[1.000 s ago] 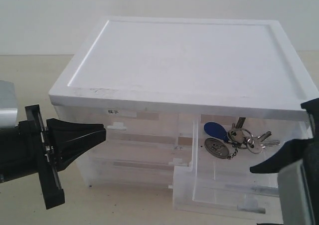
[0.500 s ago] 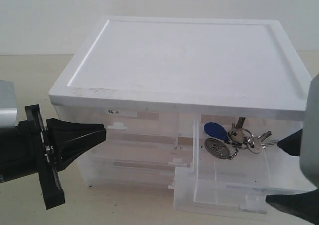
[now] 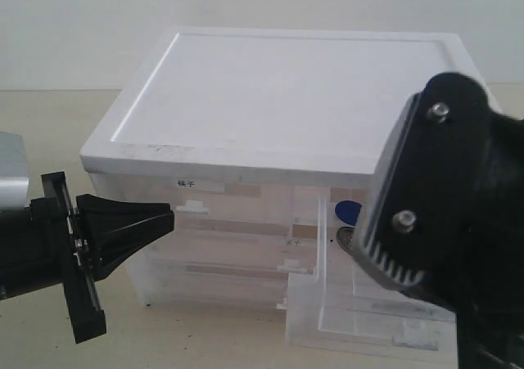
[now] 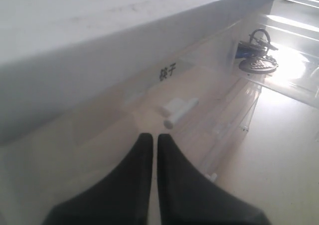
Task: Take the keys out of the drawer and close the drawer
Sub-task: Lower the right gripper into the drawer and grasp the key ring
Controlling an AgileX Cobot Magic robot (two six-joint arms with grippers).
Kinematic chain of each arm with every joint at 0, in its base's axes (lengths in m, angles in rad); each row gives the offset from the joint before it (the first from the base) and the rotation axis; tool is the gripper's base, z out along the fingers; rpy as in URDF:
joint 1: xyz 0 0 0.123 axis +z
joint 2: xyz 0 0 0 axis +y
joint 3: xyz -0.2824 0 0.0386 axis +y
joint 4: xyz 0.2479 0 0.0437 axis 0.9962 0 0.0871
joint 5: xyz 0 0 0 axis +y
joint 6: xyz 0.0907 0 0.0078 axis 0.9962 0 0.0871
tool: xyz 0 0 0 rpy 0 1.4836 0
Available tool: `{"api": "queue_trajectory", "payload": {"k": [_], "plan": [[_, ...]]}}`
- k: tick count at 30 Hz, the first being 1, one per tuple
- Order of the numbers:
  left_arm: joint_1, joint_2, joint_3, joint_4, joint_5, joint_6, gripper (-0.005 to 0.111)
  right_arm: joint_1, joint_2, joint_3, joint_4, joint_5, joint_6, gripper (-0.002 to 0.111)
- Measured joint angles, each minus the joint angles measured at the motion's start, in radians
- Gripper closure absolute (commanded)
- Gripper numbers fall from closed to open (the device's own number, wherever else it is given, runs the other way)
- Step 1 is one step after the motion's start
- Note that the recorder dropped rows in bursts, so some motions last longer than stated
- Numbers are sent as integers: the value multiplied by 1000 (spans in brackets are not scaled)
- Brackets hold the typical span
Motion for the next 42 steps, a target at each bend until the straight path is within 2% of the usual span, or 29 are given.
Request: {"api": "queue_trajectory", "payload": {"k": [6,12,21,22,24,26,27,29,30,35,42], "plan": [[0,0,0,0,0,0,102,0,38,-4,55,16,-81,107],[0,0,0,0,0,0,102,0,38,-7,250,55,-232,107],[0,0,0,2,0,0,102,0,38,-7,233,29,-226,106],[0,0,0,2,0,0,102,0,38,-7,197,17,-192,105],[0,0,0,2,0,0,102,0,38,-7,104,12,-108,94],[0,0,0,2,0,0,102,0,38,-7,14,22,-12,75],[0,0,0,2,0,0,102,0,38,-7,-19,32,31,59],[0,0,0,2,0,0,102,0,38,-7,-42,48,85,38],[0,0,0,2,0,0,102,0,38,-7,-42,54,107,32],[0,0,0,6,0,-5,102,0,38,-5,-45,59,203,42],[0,0,0,19,2,-20,102,0,38,118,-140,-41,369,42]]}}
